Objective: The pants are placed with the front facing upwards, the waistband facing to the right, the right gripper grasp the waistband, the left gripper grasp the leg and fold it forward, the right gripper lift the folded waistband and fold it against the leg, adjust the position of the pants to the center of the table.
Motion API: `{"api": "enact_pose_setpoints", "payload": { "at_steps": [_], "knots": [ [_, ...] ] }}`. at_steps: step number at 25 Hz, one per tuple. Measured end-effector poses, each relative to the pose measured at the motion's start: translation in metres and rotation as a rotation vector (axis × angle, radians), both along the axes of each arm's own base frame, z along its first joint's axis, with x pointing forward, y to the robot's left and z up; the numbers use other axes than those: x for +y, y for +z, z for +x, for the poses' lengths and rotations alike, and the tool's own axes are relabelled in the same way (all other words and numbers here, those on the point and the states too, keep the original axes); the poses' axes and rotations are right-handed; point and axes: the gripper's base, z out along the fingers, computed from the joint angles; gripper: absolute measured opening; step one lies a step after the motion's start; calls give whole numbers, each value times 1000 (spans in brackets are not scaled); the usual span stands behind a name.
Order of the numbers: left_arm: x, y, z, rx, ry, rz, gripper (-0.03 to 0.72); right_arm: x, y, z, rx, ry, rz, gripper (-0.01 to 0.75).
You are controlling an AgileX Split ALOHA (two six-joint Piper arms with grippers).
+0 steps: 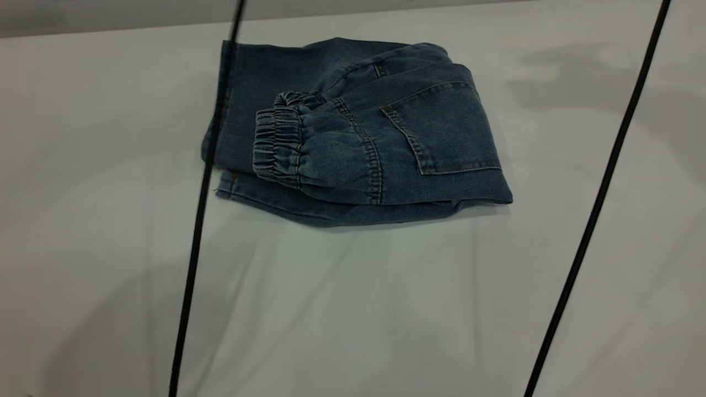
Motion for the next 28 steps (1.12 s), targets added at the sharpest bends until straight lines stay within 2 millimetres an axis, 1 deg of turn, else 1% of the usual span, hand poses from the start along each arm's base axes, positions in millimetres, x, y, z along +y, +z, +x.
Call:
{"api": "enact_pose_setpoints", "payload": {
  "at_steps": [3, 6, 9, 12, 15, 18, 20, 22, 25, 27, 28],
  "knots": [
    [12, 38, -4, -118, -17, 50, 510, 1, 28, -4, -44, 21, 5, 573],
    [26, 79, -12, -226, 11, 74, 510, 2, 58, -12, -91, 28, 17, 573],
    [38, 121, -25, -317, 29, 62, 510, 0, 90, -22, -173, 19, 14, 573],
    [49, 156, -41, -378, 37, 20, 510, -1, 116, -39, -230, 8, 20, 573],
    [61, 189, -59, -443, 47, -15, 510, -4, 145, -61, -303, 5, 9, 573],
    [75, 221, -79, -513, 61, -41, 510, -8, 178, -91, -395, -7, -11, 573],
    [85, 243, -95, -557, 67, -73, 510, -11, 203, -118, -464, -25, -13, 573],
    [95, 261, -110, -595, 72, -98, 510, -13, 222, -141, -521, -32, -11, 573],
    [109, 278, -132, -623, 75, -117, 510, -16, 253, -186, -625, -50, 5, 573],
    [120, 287, -149, -634, 76, -124, 510, -18, 266, -214, -674, -53, 13, 573],
    [124, 288, -155, -630, 75, -119, 510, -18, 270, -229, -694, -53, 15, 573]
  ]
}}
